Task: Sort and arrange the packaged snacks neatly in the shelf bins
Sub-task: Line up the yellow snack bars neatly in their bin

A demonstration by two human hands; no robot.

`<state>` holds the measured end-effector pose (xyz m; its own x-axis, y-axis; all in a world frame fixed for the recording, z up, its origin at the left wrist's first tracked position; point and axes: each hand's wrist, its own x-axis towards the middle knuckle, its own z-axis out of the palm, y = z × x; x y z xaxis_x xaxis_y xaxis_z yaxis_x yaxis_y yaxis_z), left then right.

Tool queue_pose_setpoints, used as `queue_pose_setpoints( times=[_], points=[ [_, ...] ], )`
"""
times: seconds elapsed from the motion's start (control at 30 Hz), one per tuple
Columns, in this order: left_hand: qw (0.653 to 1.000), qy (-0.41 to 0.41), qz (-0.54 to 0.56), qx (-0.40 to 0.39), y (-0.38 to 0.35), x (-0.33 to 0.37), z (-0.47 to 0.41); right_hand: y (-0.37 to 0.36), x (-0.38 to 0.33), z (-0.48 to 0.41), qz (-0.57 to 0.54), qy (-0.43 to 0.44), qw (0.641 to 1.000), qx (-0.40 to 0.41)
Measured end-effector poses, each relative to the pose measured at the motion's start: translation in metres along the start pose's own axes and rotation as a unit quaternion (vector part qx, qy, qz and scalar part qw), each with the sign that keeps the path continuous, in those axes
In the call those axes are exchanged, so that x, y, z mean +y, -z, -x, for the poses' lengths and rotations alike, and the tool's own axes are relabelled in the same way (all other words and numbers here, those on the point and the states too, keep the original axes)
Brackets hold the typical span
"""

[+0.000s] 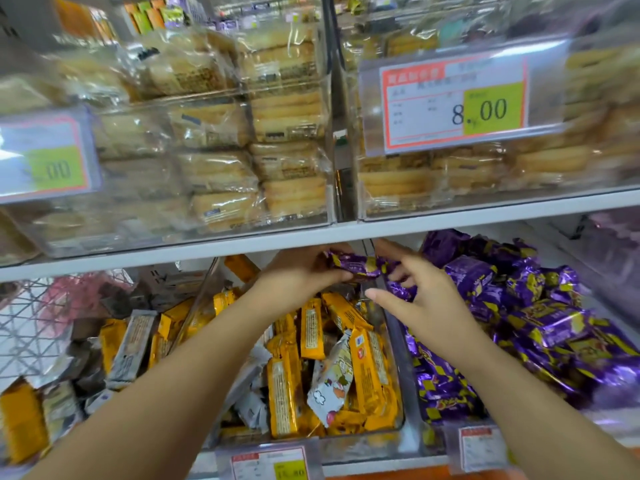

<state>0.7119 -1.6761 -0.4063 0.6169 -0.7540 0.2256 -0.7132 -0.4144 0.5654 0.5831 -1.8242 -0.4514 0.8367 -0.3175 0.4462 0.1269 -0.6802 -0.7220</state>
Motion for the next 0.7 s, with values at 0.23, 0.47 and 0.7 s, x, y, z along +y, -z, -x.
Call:
queue_pose_setpoints(
  times=[0.23,0.47,0.7],
  points=[
    [1.0,0.009,0.011,0.015,-0.002,0.008,0.004,0.001,0.0,0.001,0.009,0.018,0.994,0.105],
    [0.993,0.112,-0.044,-0.017,-0.021,-0.037,-0.013,0.019,0.015,0.013,0.187,-0.054,0.965,0.176],
    [0.955,0.161,-0.237,-0.073,-0.029,-0.064,-0.036,0.013,0.01,0.013,0.157,0.054,0.979,0.123]
  ],
)
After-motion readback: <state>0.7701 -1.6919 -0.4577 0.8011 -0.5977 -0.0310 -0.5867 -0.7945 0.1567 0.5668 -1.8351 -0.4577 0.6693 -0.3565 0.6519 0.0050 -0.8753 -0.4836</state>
